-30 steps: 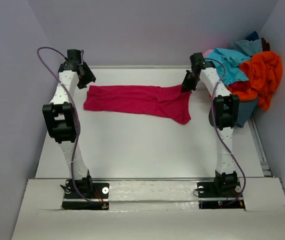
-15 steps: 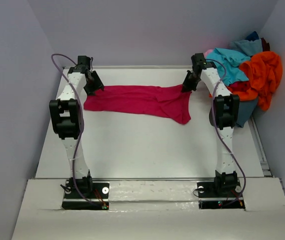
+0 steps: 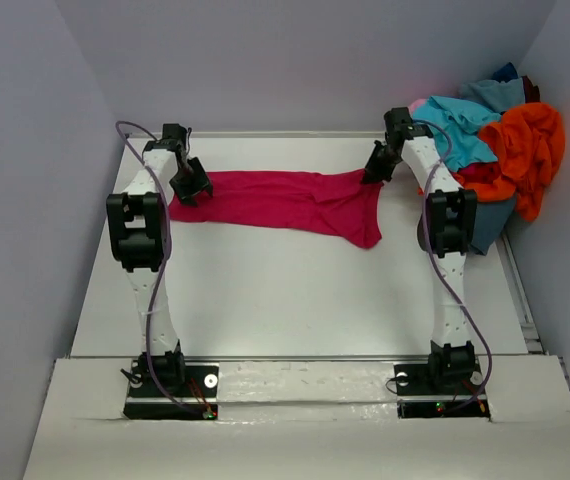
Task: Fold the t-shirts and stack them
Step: Fold the tshirt
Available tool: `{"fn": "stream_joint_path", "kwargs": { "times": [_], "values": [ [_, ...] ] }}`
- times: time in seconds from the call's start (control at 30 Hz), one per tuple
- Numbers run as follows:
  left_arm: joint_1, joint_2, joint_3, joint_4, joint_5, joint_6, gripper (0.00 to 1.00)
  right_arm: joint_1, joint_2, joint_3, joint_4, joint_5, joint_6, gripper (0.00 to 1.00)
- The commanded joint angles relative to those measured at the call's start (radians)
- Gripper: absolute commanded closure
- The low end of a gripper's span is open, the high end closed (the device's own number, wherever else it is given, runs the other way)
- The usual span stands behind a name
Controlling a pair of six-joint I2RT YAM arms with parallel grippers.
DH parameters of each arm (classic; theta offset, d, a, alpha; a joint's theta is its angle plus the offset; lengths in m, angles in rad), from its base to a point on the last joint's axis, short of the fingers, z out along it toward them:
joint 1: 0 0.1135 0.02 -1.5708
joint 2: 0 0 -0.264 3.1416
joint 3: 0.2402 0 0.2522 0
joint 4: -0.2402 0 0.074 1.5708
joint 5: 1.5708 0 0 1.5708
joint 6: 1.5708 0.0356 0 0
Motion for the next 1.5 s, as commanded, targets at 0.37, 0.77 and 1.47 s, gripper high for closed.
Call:
{"fn": "stream_joint_path", "kwargs": {
  "times": [0.37,0.77,1.47],
  "values": [
    [0.003,0.021,0.02,-0.074,-0.013,0.021,0.42,-0.028,0.011,0.064,0.102,-0.102,-0.001,0.92],
    [0.003,0.005,-0.006,-0.085,-0.03,0.035,0.42,-0.069,0.03,0.065,0.196,-0.195,0.116,0.9],
    [0.003,0.004,-0.003,-0.083,-0.025,0.038,0.43,-0.034,-0.044,-0.049,0.174,-0.287,0.075,0.61]
  ]
}}
